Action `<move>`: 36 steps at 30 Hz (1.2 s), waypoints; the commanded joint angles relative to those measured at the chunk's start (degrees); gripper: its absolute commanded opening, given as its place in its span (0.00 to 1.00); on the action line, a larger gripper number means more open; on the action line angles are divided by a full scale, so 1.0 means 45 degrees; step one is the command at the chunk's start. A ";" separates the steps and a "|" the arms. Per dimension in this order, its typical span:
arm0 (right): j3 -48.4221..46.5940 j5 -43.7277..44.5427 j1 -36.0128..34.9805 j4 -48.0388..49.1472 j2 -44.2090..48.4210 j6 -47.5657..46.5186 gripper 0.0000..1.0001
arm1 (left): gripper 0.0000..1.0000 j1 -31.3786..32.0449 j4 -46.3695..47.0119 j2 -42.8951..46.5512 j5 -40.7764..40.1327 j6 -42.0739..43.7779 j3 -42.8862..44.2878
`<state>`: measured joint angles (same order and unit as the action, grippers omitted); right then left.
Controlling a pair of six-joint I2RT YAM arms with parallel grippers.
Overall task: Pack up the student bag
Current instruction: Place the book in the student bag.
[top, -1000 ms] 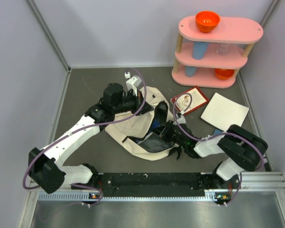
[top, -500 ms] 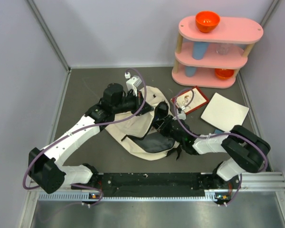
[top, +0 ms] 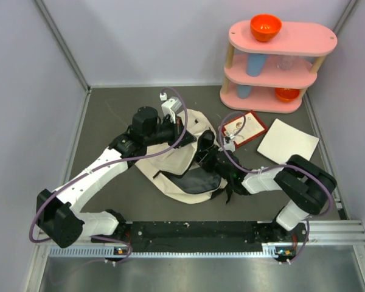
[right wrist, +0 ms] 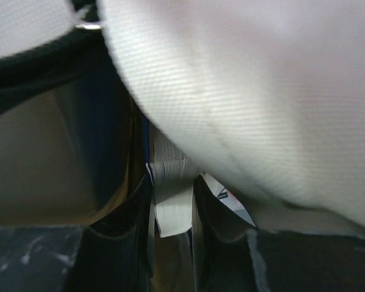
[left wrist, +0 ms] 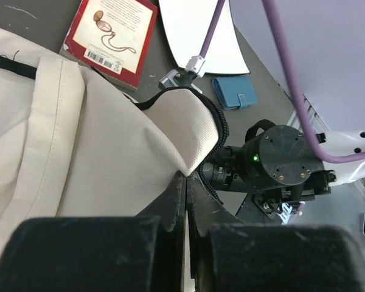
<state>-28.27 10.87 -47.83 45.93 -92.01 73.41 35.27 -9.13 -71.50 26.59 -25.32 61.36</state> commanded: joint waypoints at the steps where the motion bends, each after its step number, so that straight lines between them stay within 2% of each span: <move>1: -0.0963 -0.0152 -0.0112 0.0228 0.1458 -0.1016 0.00 | 0.00 -0.0024 0.0856 0.0441 0.0068 0.0197 0.0348; 4: -0.0983 0.0180 -0.0132 -0.1276 0.2066 -0.1175 0.10 | 0.00 -0.0024 0.1051 0.0363 0.0204 0.0080 0.0212; 5: -0.0944 0.0065 -0.0132 -0.1378 0.2048 -0.1195 0.21 | 0.00 -0.0024 0.1109 0.0343 0.0224 0.0003 0.0231; 8: -0.0555 -0.0616 -0.0132 -0.1029 0.1658 -0.0884 0.44 | 0.00 -0.0024 0.1071 0.0245 0.0400 -0.0018 0.0328; 10: -0.0047 -0.0853 -0.0132 -0.0639 0.1598 -0.0766 0.48 | 0.00 -0.0024 0.0857 0.0265 0.0342 0.0079 0.0387; 11: 0.0051 -0.1028 -0.0113 -0.0734 0.1618 -0.0785 0.55 | 0.00 -0.0024 0.0759 0.0323 0.0206 0.0177 0.0406; 16: 0.0326 -0.1264 -0.0093 -0.1923 0.2765 -0.1252 0.61 | 0.00 -0.0044 0.0661 0.0480 0.0048 0.0178 0.0212; 22: -0.0124 0.0160 -0.0093 -0.6122 0.4857 -0.2482 0.66 | 0.00 -0.0044 0.0680 0.0461 0.0068 0.0158 0.0153; 24: -0.0124 0.0551 -0.0074 -0.6863 0.5638 -0.2679 0.66 | 0.00 -0.0044 0.0680 0.0441 0.0087 0.0139 0.0172; 26: 0.0051 0.0514 -0.0093 -0.6557 0.6146 -0.3089 0.57 | 0.00 -0.0063 0.0680 0.0441 0.0107 0.0139 0.0172; 28: -0.0006 0.0164 -0.0074 -0.6225 0.6130 -0.3381 0.53 | 0.00 -0.0063 0.0680 0.0441 0.0126 0.0119 0.0172; 29: -0.0219 -0.0012 -0.0093 -0.6068 0.5994 -0.3480 0.44 | 0.00 -0.0044 0.0719 0.0441 0.0126 0.0119 0.0172; 33: -0.0962 -0.1105 -0.0093 -0.5055 0.4184 -0.3501 0.29 | 0.00 -0.0044 0.0719 0.0460 0.0107 0.0119 0.0192; 36: -0.1119 -0.1596 -0.0093 -0.3433 0.2719 -0.2994 0.19 | 0.00 -0.0044 0.0681 0.0461 0.0087 0.0100 0.0211</move>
<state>-30.22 7.31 -47.99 21.54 -72.84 59.51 35.27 -10.33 -71.50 26.11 -25.12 61.36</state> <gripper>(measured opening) 0.231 0.010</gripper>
